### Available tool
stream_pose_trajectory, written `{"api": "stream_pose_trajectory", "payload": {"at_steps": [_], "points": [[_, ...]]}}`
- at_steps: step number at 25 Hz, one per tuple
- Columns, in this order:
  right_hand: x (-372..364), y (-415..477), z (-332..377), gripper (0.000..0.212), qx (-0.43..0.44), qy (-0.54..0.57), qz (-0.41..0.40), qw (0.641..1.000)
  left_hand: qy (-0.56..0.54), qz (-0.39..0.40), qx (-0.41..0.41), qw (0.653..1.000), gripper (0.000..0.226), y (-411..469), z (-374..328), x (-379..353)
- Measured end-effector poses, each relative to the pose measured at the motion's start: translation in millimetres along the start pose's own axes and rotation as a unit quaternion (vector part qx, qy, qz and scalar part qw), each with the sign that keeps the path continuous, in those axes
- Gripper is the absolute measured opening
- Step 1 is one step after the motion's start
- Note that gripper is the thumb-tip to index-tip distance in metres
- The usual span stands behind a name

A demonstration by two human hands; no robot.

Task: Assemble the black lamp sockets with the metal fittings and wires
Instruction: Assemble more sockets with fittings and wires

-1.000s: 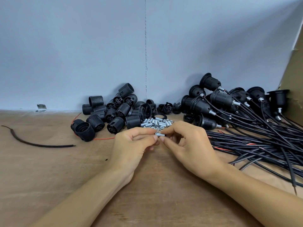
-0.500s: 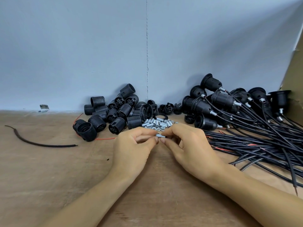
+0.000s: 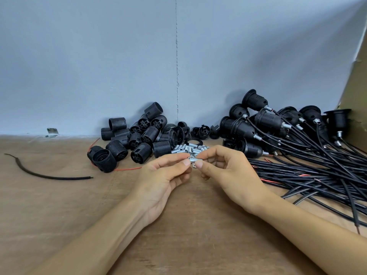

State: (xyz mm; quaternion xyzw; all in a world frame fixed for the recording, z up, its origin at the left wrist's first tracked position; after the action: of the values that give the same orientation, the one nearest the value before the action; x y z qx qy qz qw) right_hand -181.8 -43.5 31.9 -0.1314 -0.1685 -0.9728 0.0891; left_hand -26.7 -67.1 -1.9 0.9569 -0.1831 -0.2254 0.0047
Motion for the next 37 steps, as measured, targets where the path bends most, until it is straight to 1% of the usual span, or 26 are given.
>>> {"api": "stream_pose_trajectory", "payload": {"at_steps": [4, 6, 10, 14, 18, 21, 22, 24, 25, 28, 33, 37], "points": [[-3.9, -0.8, -0.3, 0.006, 0.001, 0.023, 0.005, 1.000, 0.012, 0.015, 0.008, 1.000, 0.016, -1.6, -1.6, -4.5], [-3.4, -2.1, 1.4, 0.007, 0.006, 0.002, -0.010, 1.000, 0.018, 0.015, -0.001, 1.000, 0.015, -1.6, -3.3, -5.5], [-0.5, -4.7, 5.2, 0.009, 0.020, -0.033, -0.034, 0.999, 0.035, -0.001, -0.013, 0.999, 0.028, -2.9, -3.1, -4.8], [3.4, -5.7, 7.0, 0.010, 0.023, -0.051, -0.048, 0.997, 0.072, -0.015, -0.031, 0.997, 0.016, -4.6, -5.1, -5.0], [1.9, -6.6, 7.4, 0.010, 0.025, -0.062, -0.049, 0.997, 0.071, -0.018, -0.028, 0.997, 0.022, -4.4, -5.2, -3.7], [2.4, -8.0, 9.1, 0.011, 0.031, -0.080, -0.060, 0.995, 0.063, -0.017, -0.026, 0.998, 0.018, -4.0, -5.1, -3.2], [2.5, -8.4, 9.9, 0.011, 0.034, -0.085, -0.063, 0.994, 0.056, -0.012, -0.023, 0.998, 0.019, -3.9, -5.0, -3.9], [3.2, -8.9, 11.0, 0.011, 0.037, -0.089, -0.067, 0.993, 0.049, 0.006, -0.013, 0.999, 0.031, -3.2, -4.2, -5.5], [3.6, -9.0, 11.5, 0.011, 0.038, -0.087, -0.067, 0.993, 0.051, 0.014, -0.008, 0.999, 0.034, -3.0, -4.0, -5.9], [3.6, -9.0, 12.2, 0.012, 0.039, -0.088, -0.062, 0.993, 0.066, 0.024, -0.003, 0.998, 0.027, -3.5, -4.1, -7.3], [4.0, -6.4, 10.2, 0.011, 0.029, -0.078, -0.043, 0.996, 0.066, 0.020, -0.001, 0.998, 0.025, -4.5, -4.6, -7.0], [3.6, -6.0, 9.2, 0.006, 0.031, -0.098, -0.035, 0.994, 0.065, 0.012, -0.007, 0.998, 0.025, -4.3, -4.7, -6.1]]}}
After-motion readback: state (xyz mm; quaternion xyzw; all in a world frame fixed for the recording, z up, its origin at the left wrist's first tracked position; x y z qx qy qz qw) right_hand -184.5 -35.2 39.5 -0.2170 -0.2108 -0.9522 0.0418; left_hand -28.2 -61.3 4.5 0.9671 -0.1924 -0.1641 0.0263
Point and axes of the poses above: each hand's wrist, its own y-axis towards the middle knuckle, its own x-axis out of the back of the hand, z = x × y, the point moved 7 cm from there along y, towards the middle knuckle, and after that the axes turned 10 degrees about z, right-handed, at the moved point
